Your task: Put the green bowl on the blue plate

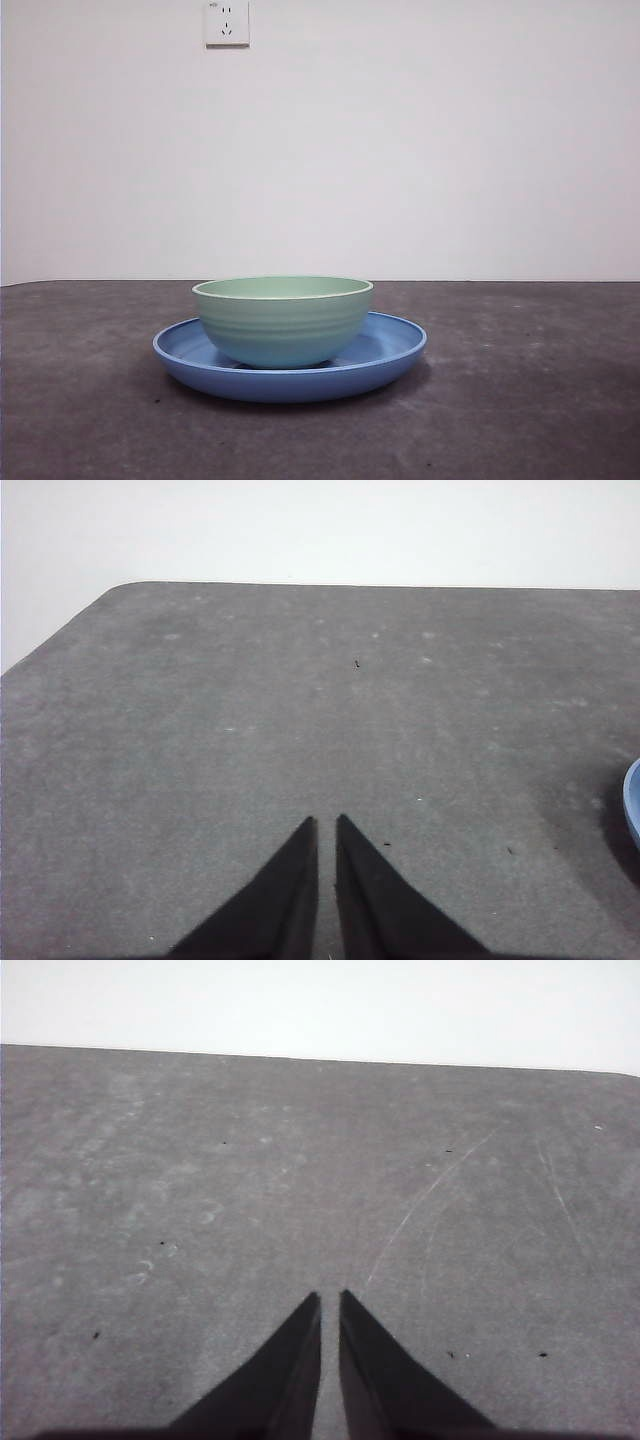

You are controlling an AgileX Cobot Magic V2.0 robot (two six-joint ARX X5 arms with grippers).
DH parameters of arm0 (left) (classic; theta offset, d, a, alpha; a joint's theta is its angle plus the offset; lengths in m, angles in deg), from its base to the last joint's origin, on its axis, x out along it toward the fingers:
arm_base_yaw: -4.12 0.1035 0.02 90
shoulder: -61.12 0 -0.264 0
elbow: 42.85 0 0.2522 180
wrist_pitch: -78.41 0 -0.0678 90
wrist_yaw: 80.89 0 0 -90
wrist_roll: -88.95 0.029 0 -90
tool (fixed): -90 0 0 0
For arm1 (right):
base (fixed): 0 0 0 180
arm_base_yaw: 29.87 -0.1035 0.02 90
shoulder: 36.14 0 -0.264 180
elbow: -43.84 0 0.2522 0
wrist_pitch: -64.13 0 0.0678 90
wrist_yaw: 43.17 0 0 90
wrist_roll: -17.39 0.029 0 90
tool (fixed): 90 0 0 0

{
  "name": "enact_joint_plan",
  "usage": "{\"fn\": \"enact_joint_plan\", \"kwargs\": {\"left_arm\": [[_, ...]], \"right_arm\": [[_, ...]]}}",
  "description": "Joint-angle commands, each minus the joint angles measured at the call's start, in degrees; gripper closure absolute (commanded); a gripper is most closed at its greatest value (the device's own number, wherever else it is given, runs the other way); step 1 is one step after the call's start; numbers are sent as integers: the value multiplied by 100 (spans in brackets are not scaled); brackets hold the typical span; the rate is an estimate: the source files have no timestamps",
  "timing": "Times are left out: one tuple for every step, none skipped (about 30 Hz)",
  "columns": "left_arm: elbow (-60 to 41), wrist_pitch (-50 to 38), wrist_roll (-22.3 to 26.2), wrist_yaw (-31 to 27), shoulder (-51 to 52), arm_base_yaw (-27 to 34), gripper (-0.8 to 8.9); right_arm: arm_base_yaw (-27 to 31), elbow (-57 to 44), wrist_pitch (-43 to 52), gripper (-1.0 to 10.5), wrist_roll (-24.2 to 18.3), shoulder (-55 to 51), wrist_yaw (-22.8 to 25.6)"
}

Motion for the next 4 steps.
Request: {"fn": "enact_joint_plan", "kwargs": {"left_arm": [[-116,39,70,-28,9,7,784],[-116,39,70,-28,9,7,784],[-116,39,70,-31,9,7,784],[-116,39,70,-28,9,7,784]], "right_arm": [[9,-28,46,918,96,-9,2],[9,-28,48,918,96,-9,2],[9,-28,48,918,96,-9,2],[9,-28,48,918,96,-9,2]]}}
